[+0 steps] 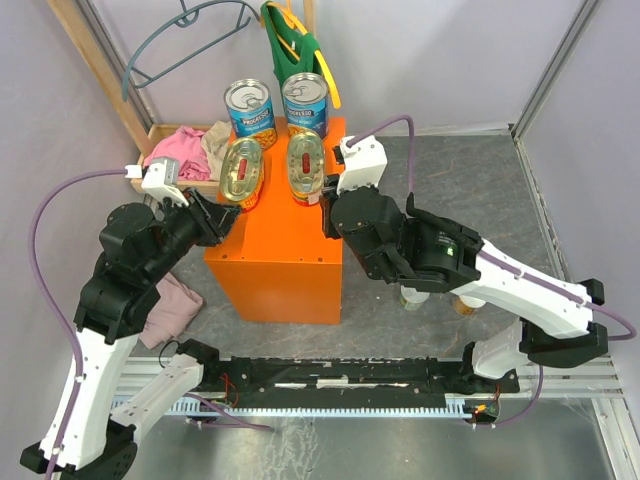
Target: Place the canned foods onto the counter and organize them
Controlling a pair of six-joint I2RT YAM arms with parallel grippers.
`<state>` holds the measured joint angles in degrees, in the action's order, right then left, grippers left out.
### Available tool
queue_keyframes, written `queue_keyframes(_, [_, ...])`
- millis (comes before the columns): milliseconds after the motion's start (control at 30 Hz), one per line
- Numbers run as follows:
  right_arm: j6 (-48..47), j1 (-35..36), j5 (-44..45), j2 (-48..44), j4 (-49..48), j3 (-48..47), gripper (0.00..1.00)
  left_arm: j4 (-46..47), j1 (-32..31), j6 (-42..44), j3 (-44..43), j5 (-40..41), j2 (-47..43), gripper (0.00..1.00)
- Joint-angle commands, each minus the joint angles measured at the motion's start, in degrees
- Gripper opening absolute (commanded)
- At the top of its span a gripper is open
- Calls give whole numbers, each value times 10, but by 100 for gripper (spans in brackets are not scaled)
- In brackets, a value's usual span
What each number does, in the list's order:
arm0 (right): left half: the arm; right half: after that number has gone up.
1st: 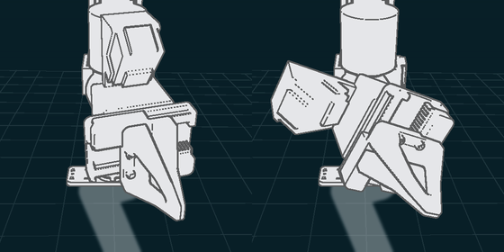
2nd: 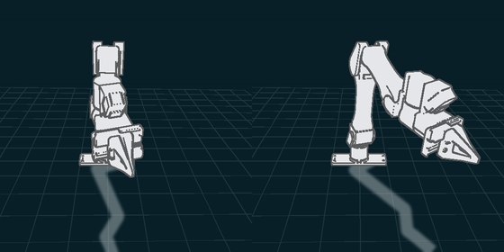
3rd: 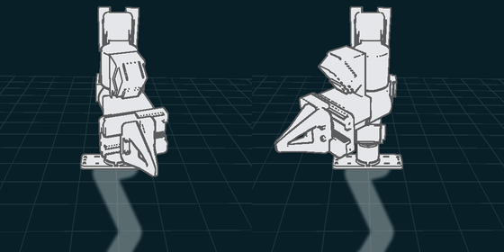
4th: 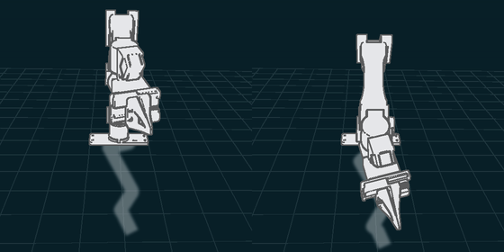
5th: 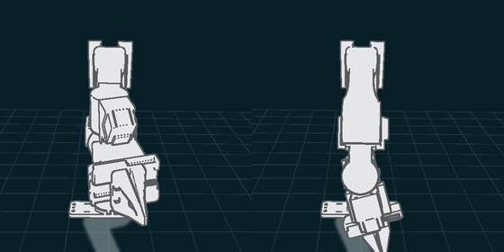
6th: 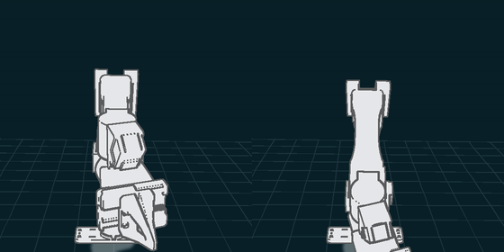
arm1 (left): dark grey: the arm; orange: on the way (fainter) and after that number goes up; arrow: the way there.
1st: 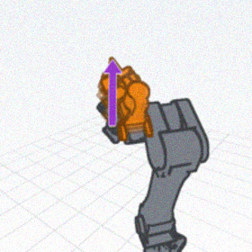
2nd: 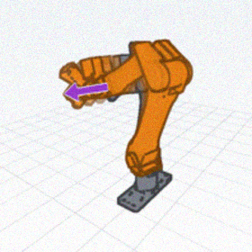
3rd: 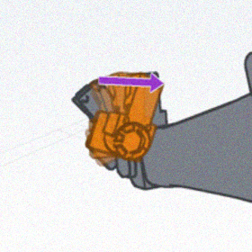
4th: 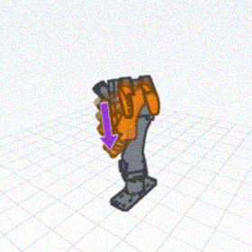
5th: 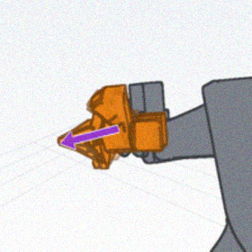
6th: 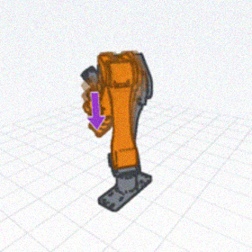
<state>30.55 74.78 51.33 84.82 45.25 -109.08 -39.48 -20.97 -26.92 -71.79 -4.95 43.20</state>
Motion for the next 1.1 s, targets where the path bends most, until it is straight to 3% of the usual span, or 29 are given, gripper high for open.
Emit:
queue_keyframes(0, [0,-6,19,-28,-13,12,30,41,2,8,7,-7,6,30])
queue_keyframes(600, [56,-62,34,-121,66,118,44,44,2,9,6,12,7,30])
queue_keyframes(733, [85,-80,19,-148,99,162,54,37,2,8,4,24,1,30])
queue_keyframes(867, [126,-103,-16,-174,150,210,72,32,2,3,2,28,-11,30])
queue_keyframes(933, [156,-114,-36,-194,175,256,88,22,1,2,-7,30,-21,32])
queue_keyframes(1067, [192,-130,-61,-219,196,308,99,8,2,-1,-15,37,-37,37])
